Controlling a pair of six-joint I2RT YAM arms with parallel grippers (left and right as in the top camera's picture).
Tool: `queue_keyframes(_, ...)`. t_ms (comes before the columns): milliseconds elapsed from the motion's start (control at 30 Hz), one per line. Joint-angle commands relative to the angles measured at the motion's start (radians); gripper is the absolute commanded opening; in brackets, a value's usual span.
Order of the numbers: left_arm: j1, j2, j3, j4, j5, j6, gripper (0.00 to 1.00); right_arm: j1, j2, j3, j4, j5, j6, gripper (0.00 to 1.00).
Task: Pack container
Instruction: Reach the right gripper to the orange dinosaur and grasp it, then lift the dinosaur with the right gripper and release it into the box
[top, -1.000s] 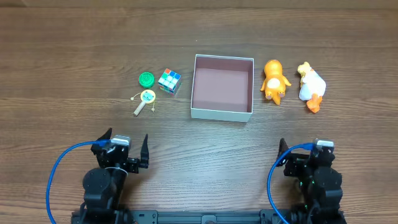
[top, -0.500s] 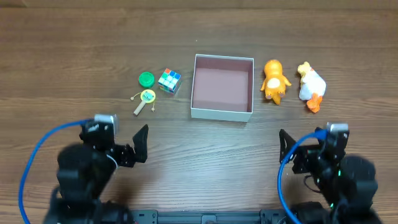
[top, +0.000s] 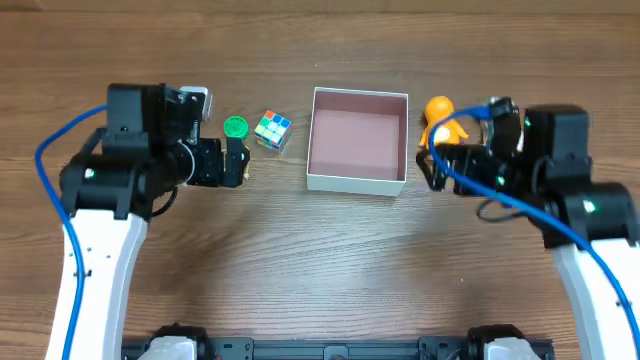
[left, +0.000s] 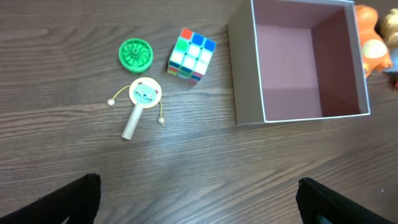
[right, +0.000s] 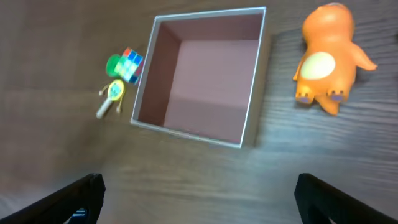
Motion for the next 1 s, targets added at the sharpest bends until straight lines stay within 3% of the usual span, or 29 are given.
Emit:
queue_keyframes(0,0.006,0.016,0.025,0.034,-0.047,0.019,1.00,0.002,0.128,0.052,0.036,0.096,0.109,1.00)
queue_keyframes(133,0.006,0.016,0.025,0.060,-0.119,0.019,1.00,0.002,0.362,0.194,0.019,0.206,0.109,1.00)
queue_keyframes(333,0.006,0.019,0.025,0.064,-0.121,0.019,1.00,-0.002,0.575,0.218,0.098,0.411,0.105,1.00)
queue_keyframes(633,0.006,0.019,0.025,0.063,-0.120,0.019,1.00,-0.047,0.779,0.217,0.216,0.425,0.101,0.95)
queue_keyframes(733,0.006,0.019,0.025,0.060,-0.121,0.019,1.00,-0.063,0.835,0.217,0.216,0.423,0.102,0.77)
queue_keyframes(833,0.006,0.019,0.025,0.060,-0.120,0.019,1.00,-0.064,0.839,0.218,0.226,0.423,0.102,0.64)
queue_keyframes(967,0.006,0.019,0.025,0.059,-0.120,0.019,1.00,-0.061,0.834,0.225,0.193,0.424,0.103,0.26)
